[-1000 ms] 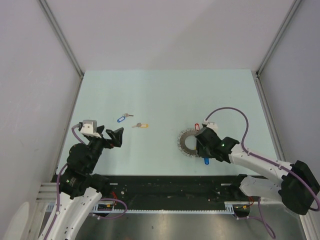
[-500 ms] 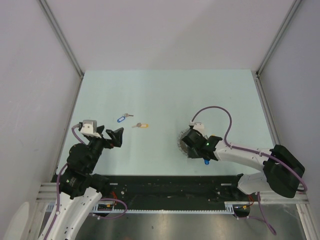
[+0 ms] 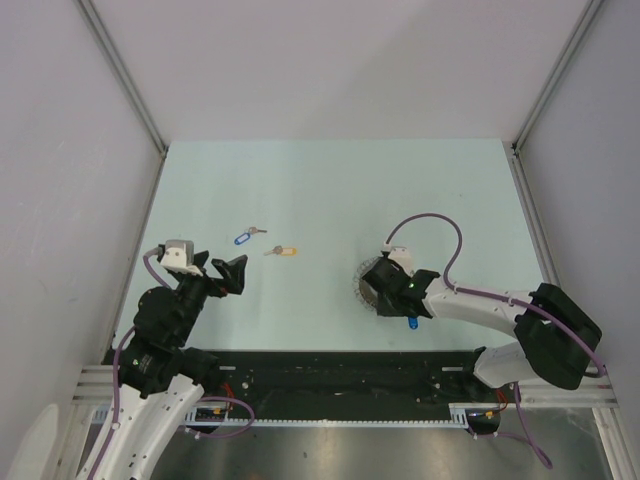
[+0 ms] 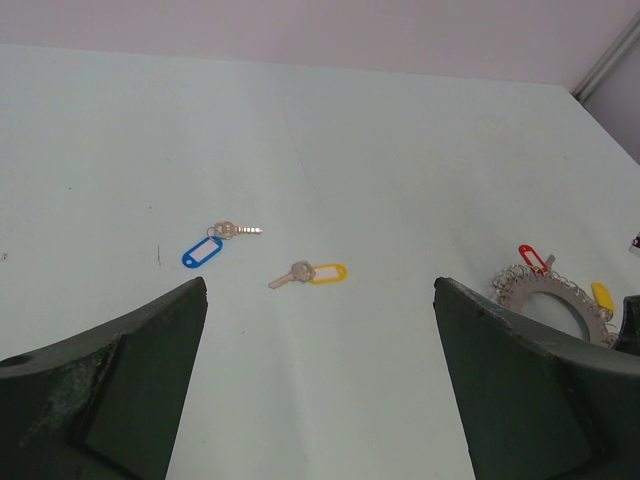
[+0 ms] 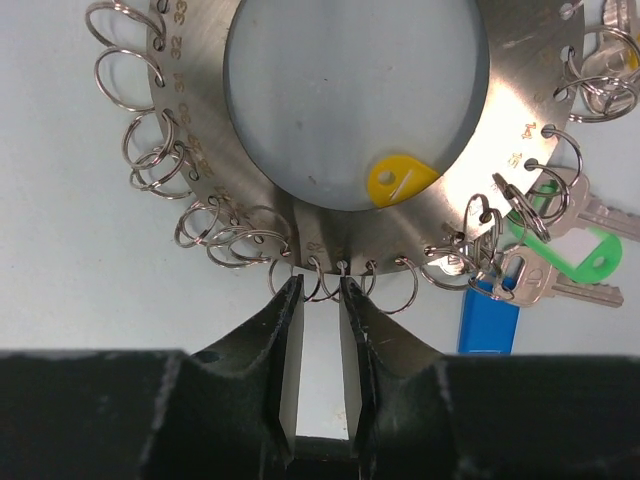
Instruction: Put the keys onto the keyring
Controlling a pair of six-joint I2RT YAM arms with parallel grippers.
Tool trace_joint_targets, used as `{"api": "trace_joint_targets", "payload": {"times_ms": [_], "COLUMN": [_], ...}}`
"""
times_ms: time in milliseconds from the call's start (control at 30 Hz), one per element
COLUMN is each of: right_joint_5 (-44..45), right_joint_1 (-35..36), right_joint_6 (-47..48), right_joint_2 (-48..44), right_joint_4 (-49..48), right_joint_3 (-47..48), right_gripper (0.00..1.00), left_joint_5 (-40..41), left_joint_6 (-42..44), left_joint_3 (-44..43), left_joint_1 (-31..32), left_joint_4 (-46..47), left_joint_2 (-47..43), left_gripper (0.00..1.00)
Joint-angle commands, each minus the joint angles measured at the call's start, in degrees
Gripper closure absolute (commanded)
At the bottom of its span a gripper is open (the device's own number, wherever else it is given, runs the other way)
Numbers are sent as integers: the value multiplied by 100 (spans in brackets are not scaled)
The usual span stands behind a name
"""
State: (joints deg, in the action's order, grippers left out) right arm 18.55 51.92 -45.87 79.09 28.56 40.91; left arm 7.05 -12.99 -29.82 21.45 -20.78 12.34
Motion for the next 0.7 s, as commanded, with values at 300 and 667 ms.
{"api": "trace_joint_targets", "payload": {"times_ms": [300, 667], "right_joint_5": [-35, -360], "right_joint_1": [20, -33], "right_joint_6": [201, 245], "right_joint_2": [-324, -202], "right_joint_4": [-404, -218], "right_joint_3": [190, 181], "right_gripper": [75, 71], "left_joint_5": [-151, -169], "left_joint_6": [148, 148], "left_joint_3": [-226, -226], "left_joint_1": [-36, -36], "left_joint_4": [65, 74], "left_joint_2": [-21, -12], "left_gripper": [0, 0]}}
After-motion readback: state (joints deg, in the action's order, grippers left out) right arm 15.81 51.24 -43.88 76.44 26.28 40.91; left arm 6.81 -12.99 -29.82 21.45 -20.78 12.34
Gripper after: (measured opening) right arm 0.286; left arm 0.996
